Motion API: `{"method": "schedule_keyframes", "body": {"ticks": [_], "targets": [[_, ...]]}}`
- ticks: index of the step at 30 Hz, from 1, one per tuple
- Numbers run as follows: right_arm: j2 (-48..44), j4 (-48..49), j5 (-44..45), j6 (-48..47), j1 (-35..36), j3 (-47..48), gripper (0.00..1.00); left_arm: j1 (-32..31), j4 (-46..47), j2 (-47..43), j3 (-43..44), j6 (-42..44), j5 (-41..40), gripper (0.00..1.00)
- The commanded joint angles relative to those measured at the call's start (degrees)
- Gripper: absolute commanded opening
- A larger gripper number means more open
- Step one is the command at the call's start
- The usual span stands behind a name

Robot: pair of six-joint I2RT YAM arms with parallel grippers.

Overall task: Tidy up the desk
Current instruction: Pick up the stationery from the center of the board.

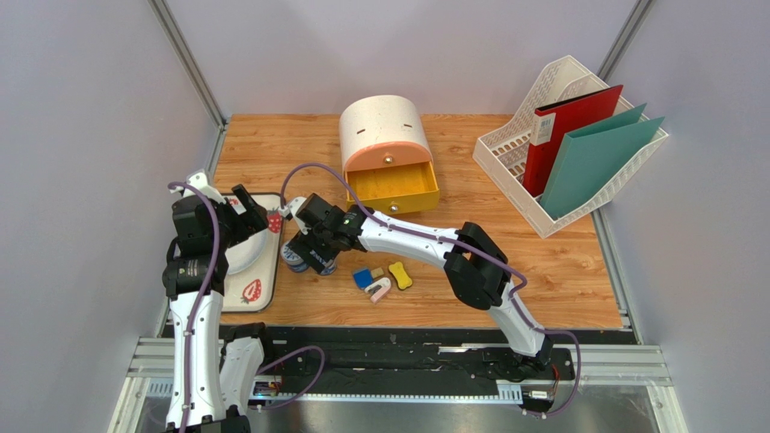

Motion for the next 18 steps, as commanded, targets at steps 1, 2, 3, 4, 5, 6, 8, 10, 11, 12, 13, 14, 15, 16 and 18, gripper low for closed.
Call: {"method": "schedule_keyframes", "body": {"ticks": [1, 2, 3, 4, 5, 6, 8, 10, 11, 12, 13, 14, 15, 16, 18], "targets": [[1.05, 0.85, 0.22, -0.35, 0.43, 2.56, 0.79, 0.66, 1.35, -0.04, -0.30, 0.77, 0.77, 0.99], [1.14, 0.76, 0.13, -0.35, 0.43, 2.56, 0.78, 0.58, 1.26, -0.03, -0.30, 0.77, 0.77, 0.99], [1.32, 0.59, 0.13, -0.35, 0.43, 2.82, 0.77, 0.57, 1.35, -0.03, -0.30, 0.68, 0.77, 0.99], [1.58, 0.33, 0.13, -0.26, 0.52, 3.00, 0.77, 0.57, 1.35, 0.05, -0.30, 0.77, 0.77, 0.99], [1.67, 0.15, 0.13, -0.26, 0.43, 3.09, 0.77, 0.66, 1.35, -0.03, -0.30, 0.77, 0.77, 0.99], [1.67, 0.15, 0.13, -0.17, 0.43, 3.35, 0.77, 0.58, 1.35, -0.03, -0.30, 0.68, 0.85, 0.99], [1.93, -0.03, 0.22, -0.26, 0.52, 3.44, 0.77, 0.57, 1.35, -0.03, -0.30, 0.77, 0.77, 0.99], [1.93, -0.29, 0.13, -0.43, 0.43, 3.61, 0.77, 0.66, 1.26, -0.03, -0.30, 0.77, 0.77, 0.99], [1.85, -0.20, 0.22, -0.35, 0.52, 3.53, 0.77, 0.58, 1.35, -0.03, -0.30, 0.77, 0.68, 0.99], [1.93, -0.20, 0.39, -0.43, 0.52, 3.62, 0.77, 0.57, 1.35, -0.03, -0.30, 0.77, 0.68, 0.99], [1.85, -0.29, 0.48, -0.35, 0.52, 3.62, 0.70, 0.57, 1.35, 0.05, -0.30, 0.77, 0.68, 0.99], [1.67, -0.12, 1.00, -0.43, 0.61, 3.44, 0.67, 0.57, 1.26, 0.05, -0.30, 0.85, 0.85, 0.99], [1.06, 0.06, 1.09, -0.44, 0.61, 3.27, 0.64, 0.57, 1.35, -0.03, -0.30, 0.77, 0.68, 0.99], [0.71, 0.32, 1.27, -0.44, 0.69, 3.00, 0.56, 0.57, 1.35, -0.03, -0.30, 0.77, 0.85, 0.99], [-0.78, 0.85, 1.97, -0.87, 1.05, 2.30, 0.50, 0.66, 1.35, 0.05, -0.21, 0.85, 0.77, 0.99]]}}
